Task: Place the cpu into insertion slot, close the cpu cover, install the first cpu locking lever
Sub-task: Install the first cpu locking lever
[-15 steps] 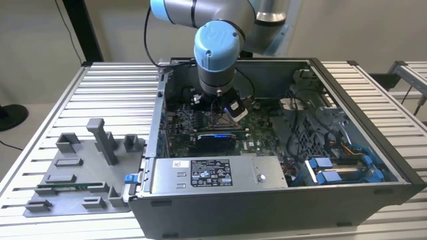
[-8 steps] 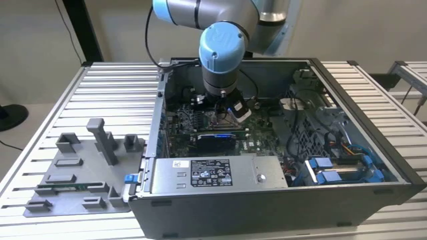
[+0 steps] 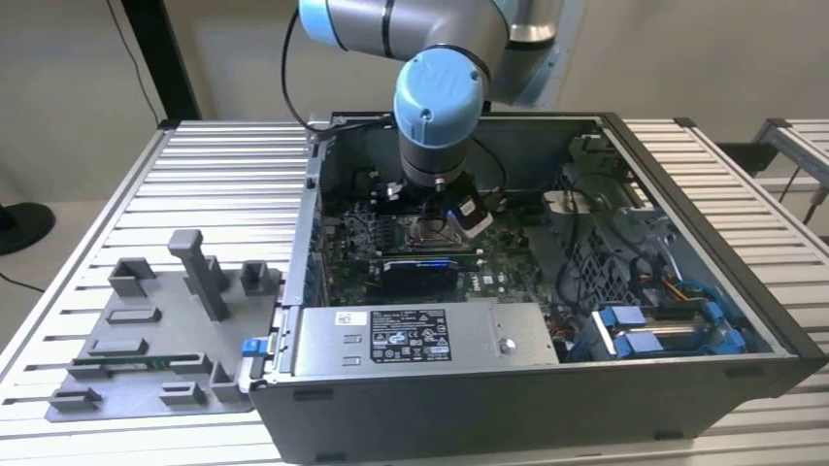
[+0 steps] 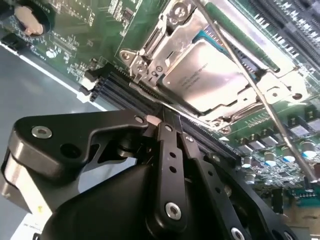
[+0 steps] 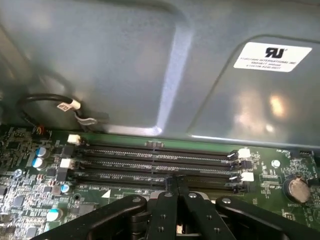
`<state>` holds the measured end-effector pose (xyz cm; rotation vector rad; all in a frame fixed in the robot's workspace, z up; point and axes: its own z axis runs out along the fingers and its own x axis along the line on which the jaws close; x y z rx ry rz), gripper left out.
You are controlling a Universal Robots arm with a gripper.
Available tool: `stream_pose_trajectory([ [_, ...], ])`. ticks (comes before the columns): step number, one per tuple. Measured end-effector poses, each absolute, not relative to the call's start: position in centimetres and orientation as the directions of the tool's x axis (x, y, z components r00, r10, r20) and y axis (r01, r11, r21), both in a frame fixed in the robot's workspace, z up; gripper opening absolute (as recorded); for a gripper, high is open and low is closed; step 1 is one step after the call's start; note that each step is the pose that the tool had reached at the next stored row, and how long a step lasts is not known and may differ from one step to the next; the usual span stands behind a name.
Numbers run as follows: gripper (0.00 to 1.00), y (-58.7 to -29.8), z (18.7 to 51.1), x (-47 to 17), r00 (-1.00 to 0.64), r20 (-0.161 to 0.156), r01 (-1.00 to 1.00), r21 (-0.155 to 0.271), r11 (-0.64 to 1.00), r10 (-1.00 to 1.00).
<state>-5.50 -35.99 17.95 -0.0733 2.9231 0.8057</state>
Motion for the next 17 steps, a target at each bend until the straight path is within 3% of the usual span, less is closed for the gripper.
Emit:
stream_pose_trajectory([
  [17, 0.0, -36.0, 18.6, -8.6, -0.993, -0.12, -0.076, 0.514, 0.854, -0.017],
])
